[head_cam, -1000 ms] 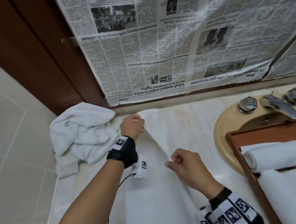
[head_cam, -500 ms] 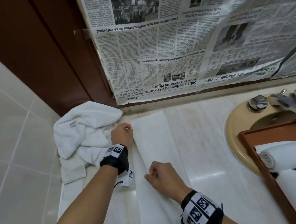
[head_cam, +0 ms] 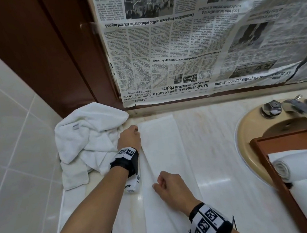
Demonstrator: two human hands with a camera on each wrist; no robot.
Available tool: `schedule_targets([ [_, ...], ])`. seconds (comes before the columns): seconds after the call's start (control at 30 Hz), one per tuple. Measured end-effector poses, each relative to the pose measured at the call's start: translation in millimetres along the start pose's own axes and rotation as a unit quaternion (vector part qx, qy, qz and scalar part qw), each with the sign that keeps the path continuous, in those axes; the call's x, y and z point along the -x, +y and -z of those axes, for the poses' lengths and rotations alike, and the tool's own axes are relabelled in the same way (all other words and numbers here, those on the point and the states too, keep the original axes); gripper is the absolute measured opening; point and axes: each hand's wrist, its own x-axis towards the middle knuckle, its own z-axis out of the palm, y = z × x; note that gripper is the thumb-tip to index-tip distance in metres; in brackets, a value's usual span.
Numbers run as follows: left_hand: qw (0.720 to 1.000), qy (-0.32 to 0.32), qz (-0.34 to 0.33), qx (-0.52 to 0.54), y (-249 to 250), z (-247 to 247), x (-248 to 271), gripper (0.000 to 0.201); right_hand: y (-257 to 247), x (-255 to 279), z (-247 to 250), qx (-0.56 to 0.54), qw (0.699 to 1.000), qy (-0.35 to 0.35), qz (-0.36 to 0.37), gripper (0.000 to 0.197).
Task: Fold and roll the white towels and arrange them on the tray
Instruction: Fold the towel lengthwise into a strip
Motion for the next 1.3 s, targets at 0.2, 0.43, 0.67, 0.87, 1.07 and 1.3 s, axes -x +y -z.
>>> schedule_targets([
  [0.2, 0.999, 0.0, 0.036, -0.041, 10, 1, -4, 0.024, 4, 0, 0, 0.005, 1.0, 0.003, 0.009, 0.02],
  [0.43, 0.996, -0.018, 0.064, 0.059, 14, 6, 4, 0.038, 8, -1, 3, 0.001, 1.0, 0.021, 0.006, 0.019],
  [0.67, 0.985, -0.148, 0.087, 0.033, -8, 8, 92, 0.032, 6, 3, -2, -0.03, 0.999, 0.031, -0.01, 0.021],
  [0.87, 0.985, -0.131, 0.085, 0.067, -35, -2, 114, 0.023, 13, 33, 1, -0.01, 0.999, -0.024, -0.023, 0.014],
  [1.07, 0.992, -0.085, 0.07, 0.058, -34, -6, 119, 0.027, 32, 85, 6, 0.036, 0.998, -0.049, -0.014, 0.013],
  [1.3, 0.993, -0.062, 0.071, 0.071, -36, -8, 154, 0.038, 28, 106, -11, 0.007, 1.0, -0.003, 0.025, 0.012],
])
